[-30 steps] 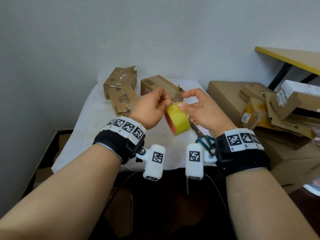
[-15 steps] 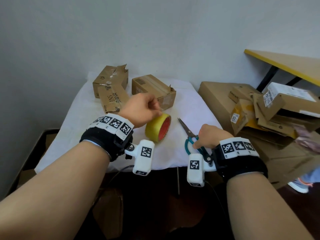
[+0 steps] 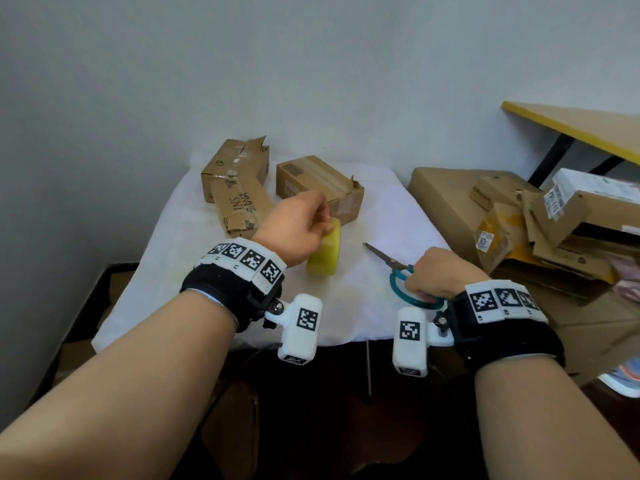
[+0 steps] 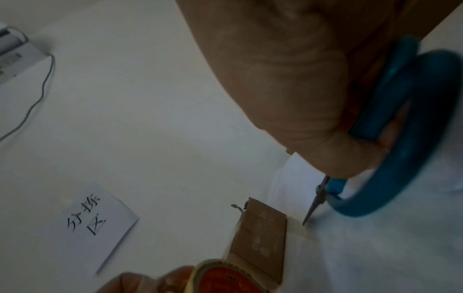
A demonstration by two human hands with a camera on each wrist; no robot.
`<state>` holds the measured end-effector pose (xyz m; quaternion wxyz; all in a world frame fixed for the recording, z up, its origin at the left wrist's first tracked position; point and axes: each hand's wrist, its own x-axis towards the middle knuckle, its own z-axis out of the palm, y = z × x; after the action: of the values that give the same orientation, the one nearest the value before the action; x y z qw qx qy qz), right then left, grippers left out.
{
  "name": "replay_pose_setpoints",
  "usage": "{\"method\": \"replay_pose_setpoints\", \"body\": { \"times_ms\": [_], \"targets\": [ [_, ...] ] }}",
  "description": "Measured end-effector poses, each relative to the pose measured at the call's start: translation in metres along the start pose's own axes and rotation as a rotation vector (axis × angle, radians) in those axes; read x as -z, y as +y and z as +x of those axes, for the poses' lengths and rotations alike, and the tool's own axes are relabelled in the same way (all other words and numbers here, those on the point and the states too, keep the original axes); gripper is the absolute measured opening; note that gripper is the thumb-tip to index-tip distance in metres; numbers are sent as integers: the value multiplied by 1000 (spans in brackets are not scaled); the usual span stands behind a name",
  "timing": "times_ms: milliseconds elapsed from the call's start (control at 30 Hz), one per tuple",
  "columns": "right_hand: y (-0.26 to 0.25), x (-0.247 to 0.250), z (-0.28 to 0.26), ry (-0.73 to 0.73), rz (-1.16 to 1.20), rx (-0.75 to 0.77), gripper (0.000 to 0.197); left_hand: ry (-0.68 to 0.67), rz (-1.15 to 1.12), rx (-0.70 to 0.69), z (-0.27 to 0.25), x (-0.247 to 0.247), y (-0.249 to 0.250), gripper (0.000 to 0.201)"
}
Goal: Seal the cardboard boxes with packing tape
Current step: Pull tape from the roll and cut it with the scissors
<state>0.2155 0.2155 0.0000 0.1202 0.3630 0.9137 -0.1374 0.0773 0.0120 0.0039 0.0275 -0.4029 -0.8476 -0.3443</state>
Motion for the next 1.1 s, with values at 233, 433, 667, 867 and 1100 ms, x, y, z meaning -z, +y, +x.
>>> {"method": "replay_pose_setpoints", "body": {
  "times_ms": [233, 433, 667, 867, 1100],
  "targets": [
    [2, 10, -5, 162, 655, 153, 56, -2, 114, -31, -2, 0, -1, 13],
    [-9, 6, -6, 105, 689, 272, 86, 93, 153, 14, 0, 3, -1, 16],
    [-29, 1, -15, 0, 914, 362, 63, 102, 199, 33, 2, -1, 7, 13],
    [-56, -11, -14, 9, 971, 391, 39, 72, 248, -14, -2, -7, 13, 19],
    [-65, -18, -6, -1, 1008, 309, 38, 106, 196, 12, -5, -4, 11, 18]
  ]
}}
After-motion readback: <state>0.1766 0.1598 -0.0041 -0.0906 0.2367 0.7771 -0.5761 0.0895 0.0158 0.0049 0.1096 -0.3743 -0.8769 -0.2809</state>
